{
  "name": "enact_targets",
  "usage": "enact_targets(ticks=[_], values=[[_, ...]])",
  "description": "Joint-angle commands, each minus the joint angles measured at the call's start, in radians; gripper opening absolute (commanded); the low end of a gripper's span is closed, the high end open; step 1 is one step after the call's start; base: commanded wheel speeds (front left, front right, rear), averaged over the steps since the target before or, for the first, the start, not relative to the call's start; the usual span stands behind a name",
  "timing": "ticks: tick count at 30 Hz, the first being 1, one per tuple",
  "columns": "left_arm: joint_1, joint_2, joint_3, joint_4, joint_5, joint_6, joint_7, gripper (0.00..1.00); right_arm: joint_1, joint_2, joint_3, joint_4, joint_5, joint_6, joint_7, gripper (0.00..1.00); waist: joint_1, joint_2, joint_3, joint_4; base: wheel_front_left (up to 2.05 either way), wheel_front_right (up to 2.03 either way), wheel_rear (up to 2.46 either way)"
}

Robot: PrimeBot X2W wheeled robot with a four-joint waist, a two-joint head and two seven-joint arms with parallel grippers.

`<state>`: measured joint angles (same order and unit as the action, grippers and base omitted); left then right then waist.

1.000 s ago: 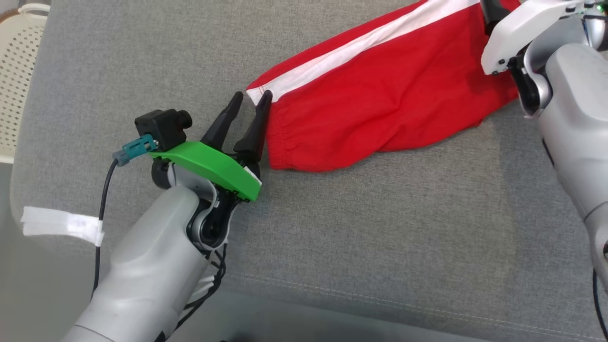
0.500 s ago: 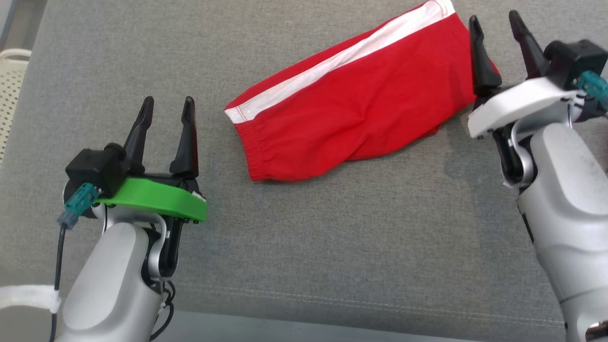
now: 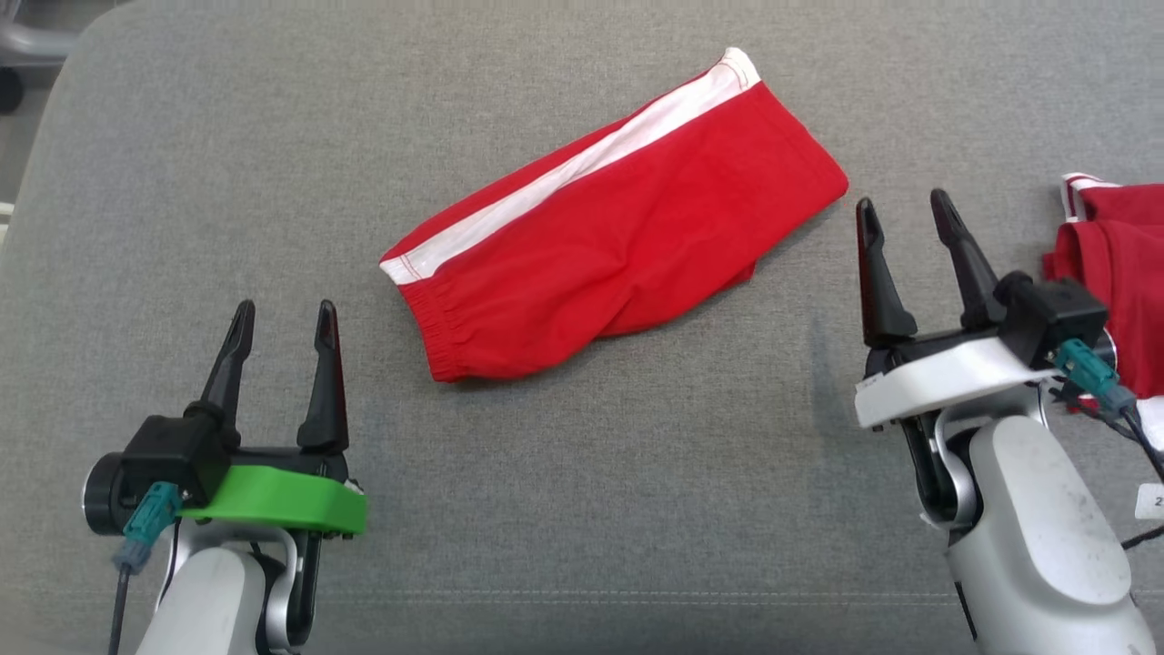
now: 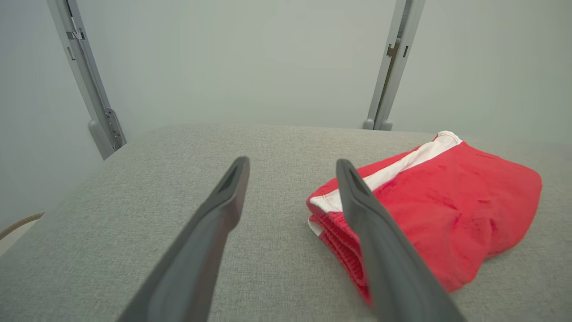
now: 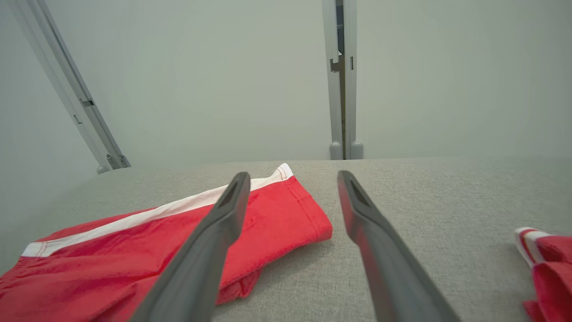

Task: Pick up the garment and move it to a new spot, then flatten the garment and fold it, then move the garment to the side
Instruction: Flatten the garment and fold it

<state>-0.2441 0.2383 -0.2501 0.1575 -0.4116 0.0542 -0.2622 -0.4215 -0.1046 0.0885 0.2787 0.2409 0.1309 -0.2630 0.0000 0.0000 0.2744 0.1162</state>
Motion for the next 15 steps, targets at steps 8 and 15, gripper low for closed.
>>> enact_targets(ticks=[8, 15], values=[[0.095, -0.021, 0.037, -0.008, 0.042, -0.01, -0.001, 1.0, 0.149, 0.028, -0.015, -0.071, -0.034, -0.001, -0.003, 1.0, 0.0, 0.0, -0.088, -0.028, 0.0, 0.0, 0.0], [0.127, -0.022, 0.043, -0.003, 0.058, -0.021, -0.001, 1.0, 0.217, 0.044, -0.03, -0.095, -0.03, -0.001, -0.003, 1.0, 0.0, 0.0, -0.122, -0.034, 0.0, 0.0, 0.0]])
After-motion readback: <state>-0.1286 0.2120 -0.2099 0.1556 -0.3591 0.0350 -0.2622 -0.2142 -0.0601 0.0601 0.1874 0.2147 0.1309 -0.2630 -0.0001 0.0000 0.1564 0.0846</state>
